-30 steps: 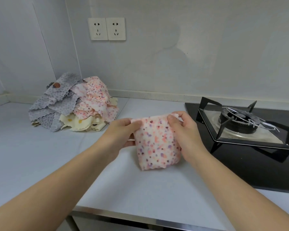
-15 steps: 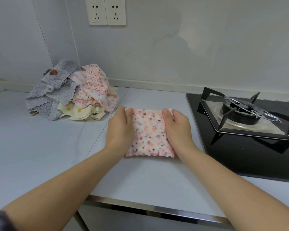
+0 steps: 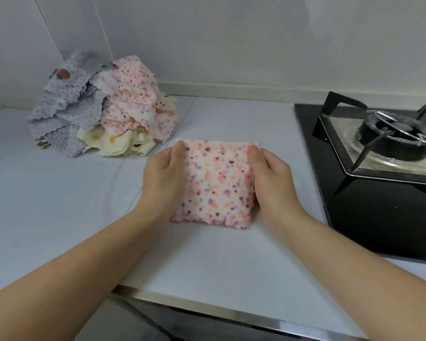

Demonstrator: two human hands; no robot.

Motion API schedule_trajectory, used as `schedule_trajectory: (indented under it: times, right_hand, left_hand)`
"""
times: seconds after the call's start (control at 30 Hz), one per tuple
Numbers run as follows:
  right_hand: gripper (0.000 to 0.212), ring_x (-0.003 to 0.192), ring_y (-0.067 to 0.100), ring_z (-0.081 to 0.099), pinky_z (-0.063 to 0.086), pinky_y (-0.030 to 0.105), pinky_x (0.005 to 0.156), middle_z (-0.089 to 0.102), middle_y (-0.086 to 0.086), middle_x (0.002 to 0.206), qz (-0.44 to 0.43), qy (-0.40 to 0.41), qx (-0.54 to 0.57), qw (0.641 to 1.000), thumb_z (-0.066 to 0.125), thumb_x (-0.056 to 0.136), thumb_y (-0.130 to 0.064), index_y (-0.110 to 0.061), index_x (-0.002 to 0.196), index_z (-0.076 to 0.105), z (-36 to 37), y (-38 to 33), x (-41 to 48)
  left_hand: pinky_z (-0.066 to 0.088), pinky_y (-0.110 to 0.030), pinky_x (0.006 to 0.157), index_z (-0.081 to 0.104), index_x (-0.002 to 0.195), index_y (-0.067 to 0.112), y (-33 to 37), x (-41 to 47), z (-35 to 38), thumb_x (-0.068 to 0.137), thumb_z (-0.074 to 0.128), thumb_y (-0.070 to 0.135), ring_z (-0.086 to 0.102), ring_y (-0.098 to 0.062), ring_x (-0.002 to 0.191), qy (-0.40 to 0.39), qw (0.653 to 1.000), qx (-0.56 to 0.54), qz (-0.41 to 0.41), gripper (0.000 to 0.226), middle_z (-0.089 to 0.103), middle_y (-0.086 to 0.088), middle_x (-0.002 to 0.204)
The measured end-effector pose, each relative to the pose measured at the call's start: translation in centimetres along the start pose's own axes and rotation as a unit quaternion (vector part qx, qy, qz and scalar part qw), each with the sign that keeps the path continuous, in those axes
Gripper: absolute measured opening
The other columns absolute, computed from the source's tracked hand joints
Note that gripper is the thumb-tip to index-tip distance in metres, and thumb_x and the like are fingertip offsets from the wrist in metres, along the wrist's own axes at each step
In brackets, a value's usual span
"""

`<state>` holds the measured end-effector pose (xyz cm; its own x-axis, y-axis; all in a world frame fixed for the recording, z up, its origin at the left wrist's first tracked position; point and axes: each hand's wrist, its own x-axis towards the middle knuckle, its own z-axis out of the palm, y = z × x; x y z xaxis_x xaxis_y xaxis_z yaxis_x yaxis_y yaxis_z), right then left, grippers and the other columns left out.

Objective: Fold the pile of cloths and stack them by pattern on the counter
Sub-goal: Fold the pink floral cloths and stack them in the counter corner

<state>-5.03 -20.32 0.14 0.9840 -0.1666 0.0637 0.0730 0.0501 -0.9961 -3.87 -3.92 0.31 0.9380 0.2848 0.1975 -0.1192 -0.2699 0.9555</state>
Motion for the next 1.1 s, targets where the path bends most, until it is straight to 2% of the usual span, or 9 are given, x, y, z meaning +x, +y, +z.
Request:
schedule_trajectory:
  times: [0.1, 0.2, 0.3, 0.43, 0.53, 0.7, 0.83, 1.0, 1.1]
  right_hand:
    - [0.037, 0.083, 0.014, 0.062, 0.054, 0.039, 0.08, 0.066, 0.013, 0.089, -0.002, 0.002, 0.0, 1.0, 0.044, 0.102, -0.033, 0.0, 0.087, 0.056, -0.1, 0.4, -0.3]
    - [0.033, 0.09, 0.014, 0.068, 0.055, 0.028, 0.08, 0.07, 0.004, 0.091, 0.033, -0.016, 0.036, 0.999, 0.043, 0.102, -0.033, -0.006, 0.088, 0.058, -0.5, 0.3, -0.9]
    - [0.028, 0.092, 0.014, 0.069, 0.056, 0.03, 0.081, 0.072, 0.001, 0.093, 0.078, -0.054, 0.043, 0.995, 0.047, 0.1, -0.033, -0.014, 0.091, 0.066, -1.0, -0.8, -0.7]
    - [0.03, 0.088, 0.013, 0.069, 0.053, 0.025, 0.075, 0.073, -0.003, 0.088, 0.113, -0.012, 0.061, 0.992, 0.047, 0.1, -0.03, -0.02, 0.086, 0.071, -1.9, -3.3, 0.0]
    - [0.034, 0.083, 0.011, 0.068, 0.054, 0.024, 0.074, 0.072, -0.002, 0.083, 0.122, 0.029, 0.031, 0.992, 0.049, 0.1, -0.03, -0.007, 0.087, 0.071, -4.0, -7.5, 0.2]
    - [0.042, 0.102, 0.014, 0.068, 0.054, 0.033, 0.086, 0.072, -0.001, 0.108, 0.194, -0.073, 0.074, 0.976, 0.069, 0.075, -0.05, -0.025, 0.109, 0.071, -10.5, -15.5, 0.1]
    - [0.019, 0.097, 0.017, 0.069, 0.054, 0.031, 0.079, 0.074, 0.001, 0.101, 0.184, -0.093, 0.057, 0.977, 0.07, 0.085, -0.026, -0.022, 0.103, 0.074, -16.2, -20.6, -0.5]
    - [0.009, 0.099, 0.016, 0.066, 0.053, 0.035, 0.082, 0.073, -0.005, 0.098, 0.141, -0.04, -0.008, 0.989, 0.069, 0.086, -0.025, -0.03, 0.088, 0.077, -24.0, -24.9, -1.8]
    - [0.009, 0.103, 0.017, 0.065, 0.054, 0.039, 0.089, 0.073, -0.005, 0.101, 0.141, -0.039, -0.037, 0.989, 0.071, 0.084, -0.031, -0.031, 0.091, 0.077, -29.1, -26.2, -2.8]
  left_hand:
    - [0.043, -0.033, 0.069, 0.049, 0.08, -0.008, 0.3, -0.1, 0.0, 0.099, 0.041, 0.043, 0.048, -0.015, 0.072, 0.003, 1.0, 0.0, -0.007, 0.055, 0.05, -0.005, 0.077]
    - [0.036, -0.033, 0.067, 0.048, 0.074, -0.001, 0.8, -0.5, 0.0, 0.094, 0.047, 0.047, 0.045, -0.016, 0.068, -0.081, 0.996, -0.023, -0.042, 0.052, 0.048, -0.002, 0.073]
    - [0.05, -0.029, 0.078, 0.072, 0.08, 0.022, 3.3, -0.2, 0.8, 0.095, 0.05, 0.034, 0.066, -0.01, 0.084, -0.146, 0.987, 0.011, -0.07, 0.029, 0.071, 0.013, 0.086]
    - [0.054, -0.023, 0.073, 0.074, 0.085, 0.014, 7.3, 0.2, 1.8, 0.099, 0.049, 0.024, 0.069, -0.007, 0.084, -0.144, 0.985, 0.022, -0.089, 0.03, 0.074, 0.007, 0.089]
    - [0.055, -0.031, 0.07, 0.07, 0.085, 0.001, 11.5, -0.1, 2.8, 0.098, 0.051, 0.025, 0.067, -0.013, 0.076, -0.145, 0.983, 0.028, -0.111, 0.033, 0.071, -0.006, 0.082]
    - [0.05, -0.017, 0.072, 0.074, 0.083, 0.026, 20.2, -1.7, 5.6, 0.094, 0.058, 0.021, 0.065, 0.0, 0.083, -0.137, 0.984, 0.011, -0.111, 0.02, 0.072, 0.018, 0.085]
    - [0.047, -0.006, 0.061, 0.073, 0.084, 0.03, 26.0, -3.9, 9.0, 0.089, 0.065, 0.019, 0.064, 0.006, 0.076, -0.146, 0.985, -0.009, -0.091, 0.015, 0.071, 0.02, 0.08]
    - [0.057, -0.022, 0.068, 0.074, 0.091, 0.027, 31.6, -8.5, 14.0, 0.09, 0.064, 0.02, 0.07, -0.007, 0.08, -0.246, 0.963, -0.011, -0.107, 0.012, 0.074, 0.009, 0.085]
    - [0.058, -0.03, 0.069, 0.075, 0.091, 0.018, 33.4, -11.6, 17.4, 0.091, 0.063, 0.02, 0.071, -0.02, 0.083, -0.235, 0.962, -0.031, -0.135, 0.012, 0.074, -0.002, 0.086]
